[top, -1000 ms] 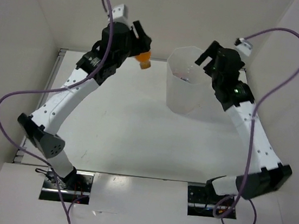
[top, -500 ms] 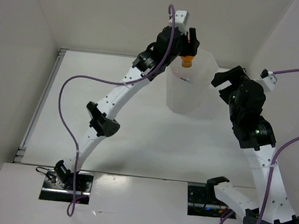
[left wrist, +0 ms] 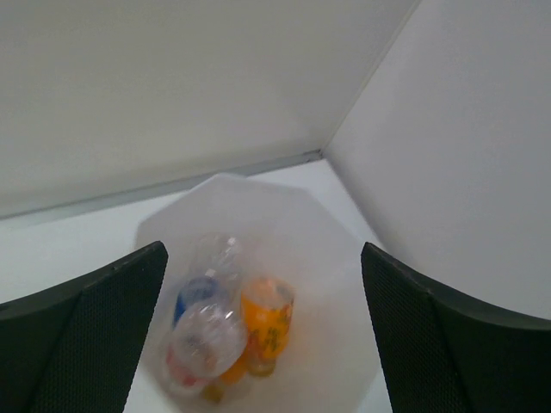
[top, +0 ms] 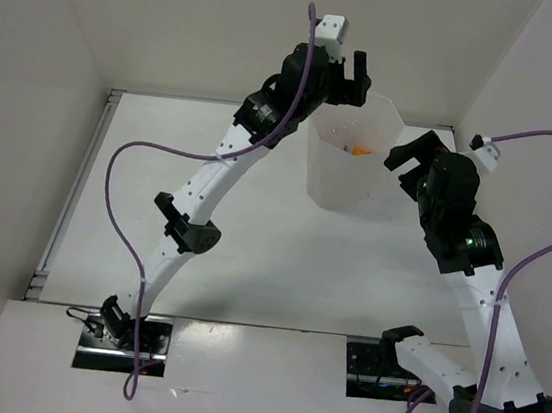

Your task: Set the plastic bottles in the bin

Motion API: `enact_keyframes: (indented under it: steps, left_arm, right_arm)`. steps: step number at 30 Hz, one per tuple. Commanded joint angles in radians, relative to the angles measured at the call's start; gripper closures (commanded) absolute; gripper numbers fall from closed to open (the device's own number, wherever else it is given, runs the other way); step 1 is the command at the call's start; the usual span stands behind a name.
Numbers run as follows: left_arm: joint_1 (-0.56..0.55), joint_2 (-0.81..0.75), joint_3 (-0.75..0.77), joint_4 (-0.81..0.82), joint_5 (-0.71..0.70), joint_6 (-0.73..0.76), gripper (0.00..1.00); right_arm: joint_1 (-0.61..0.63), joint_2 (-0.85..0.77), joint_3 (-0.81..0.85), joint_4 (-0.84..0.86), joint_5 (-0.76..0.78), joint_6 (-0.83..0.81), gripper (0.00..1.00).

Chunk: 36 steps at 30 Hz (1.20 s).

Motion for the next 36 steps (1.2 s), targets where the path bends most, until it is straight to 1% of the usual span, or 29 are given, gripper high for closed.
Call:
enact_keyframes:
  steps: [1, 3, 4, 5, 6, 7, 8, 9, 10, 11, 12, 13, 14, 15, 16, 18, 20, 21, 22, 23, 24, 26, 27, 28, 29, 31, 33, 36]
  left_arm:
    - [-0.013, -0.176, 0.052, -0.277, -0.088, 0.036, 0.00]
    - [-0.013, -0.256, 0.052, -0.409, -0.165, 0.010, 0.00]
    - [-0.001, -0.279, 0.052, -0.545, -0.257, -0.022, 0.00]
    - [0.013, -0.320, 0.052, -0.618, -0.294, -0.132, 0.00]
    - [0.058, -0.341, 0.052, -0.684, -0.308, -0.171, 0.00]
    - [0.079, -0.371, -0.059, -0.707, -0.289, -0.158, 0.00]
    - [0.091, -0.495, -0.187, -0.694, -0.235, -0.170, 0.00]
    - [0.091, -0.558, -0.316, -0.631, -0.244, -0.214, 0.00]
    - [0.100, -0.629, -0.465, -0.573, -0.244, -0.214, 0.00]
    - [0.100, -0.813, -0.840, -0.498, -0.282, -0.229, 0.00]
    - [0.111, -0.926, -1.046, -0.317, -0.267, -0.266, 0.00]
    - [0.140, -1.048, -1.247, -0.218, -0.231, -0.285, 0.00]
    - [0.160, -1.297, -1.428, -0.129, -0.192, -0.311, 0.00]
    - [0.175, -1.410, -1.705, 0.001, -0.142, -0.346, 0.00]
    - [0.184, -1.560, -1.780, 0.013, -0.141, -0.366, 0.00]
    - [0.197, -1.589, -1.821, -0.112, -0.141, -0.416, 0.00]
    - [0.197, -1.550, -1.861, -0.196, -0.105, -0.417, 0.00]
    - [0.197, -1.531, -1.893, -0.209, -0.063, -0.432, 0.00]
    - [0.197, -1.495, -1.931, -0.209, -0.045, -0.461, 0.00]
    - [0.197, -1.473, -2.003, -0.209, -0.022, -0.461, 0.00]
    - [0.207, -1.433, -2.028, -0.209, 0.007, -0.461, 0.00]
    - [0.208, -1.407, -2.062, -0.233, 0.008, -0.472, 0.00]
    - [0.208, -1.398, -2.072, -0.252, -0.033, -0.508, 0.00]
    - [0.217, -1.398, -2.072, -0.267, -0.052, -0.518, 0.00]
    - [0.227, -1.433, -2.072, -0.276, -0.061, -0.518, 0.00]
    - [0.244, -1.474, -2.103, -0.257, -0.061, -0.527, 0.00]
    - [0.283, -1.517, -2.123, -0.235, -0.034, -0.516, 0.00]
    - [0.329, -1.528, -2.134, -0.209, 0.011, -0.490, 0.00]
  right_arm:
    - [-0.004, -0.002, -0.007, -0.027, 0.027, 0.002, 0.00]
    - [-0.004, -0.014, -0.046, -0.018, 0.045, 0.002, 0.00]
    - [-0.004, -0.014, -0.058, -0.018, 0.045, 0.013, 0.00]
    - [-0.004, -0.014, -0.070, -0.008, 0.045, 0.013, 0.00]
    - [-0.004, -0.014, -0.081, -0.008, 0.045, 0.013, 0.00]
    - [-0.004, -0.005, -0.081, -0.023, 0.023, 0.013, 0.00]
    - [-0.004, -0.005, -0.081, -0.037, 0.022, 0.025, 0.00]
    - [-0.004, 0.006, -0.081, -0.048, 0.009, 0.025, 0.00]
    - [-0.004, 0.006, -0.081, -0.057, -0.005, 0.035, 0.00]
    - [-0.004, -0.005, -0.114, -0.057, -0.005, 0.045, 0.00]
    - [-0.004, -0.014, -0.130, -0.057, -0.005, 0.045, 0.00]
    - [-0.004, -0.023, -0.154, -0.057, 0.011, 0.055, 0.00]
    - [-0.004, -0.042, -0.164, -0.057, 0.021, 0.055, 0.00]
    - [-0.004, -0.042, -0.164, -0.068, 0.021, 0.065, 0.00]
    - [-0.004, -0.042, -0.164, -0.108, 0.038, 0.077, 0.00]
    - [-0.004, -0.033, -0.178, -0.146, 0.038, 0.090, 0.00]
    - [-0.004, -0.033, -0.225, -0.157, -0.054, 0.067, 0.00]
    - [-0.004, -0.033, -0.245, -0.169, -0.088, 0.067, 0.00]
    - [-0.004, -0.033, -0.279, -0.169, -0.120, 0.067, 0.00]
    - [-0.004, -0.033, -0.288, -0.169, -0.170, 0.067, 0.00]
    - [0.005, -0.033, -0.300, -0.169, -0.189, 0.067, 0.00]
    - [0.005, -0.033, -0.310, -0.178, -0.206, 0.067, 0.00]
    - [0.005, -0.024, -0.320, -0.194, -0.206, 0.067, 0.00]
    - [0.005, -0.023, -0.320, -0.194, -0.194, 0.067, 0.00]
    - [0.005, -0.023, -0.336, -0.194, -0.194, 0.078, 0.00]
    - [0.005, -0.033, -0.349, -0.194, -0.194, 0.078, 0.00]
    - [0.005, -0.042, -0.360, -0.194, -0.194, 0.078, 0.00]
    - [0.005, -0.028, -0.342, -0.206, -0.185, 0.078, 0.00]
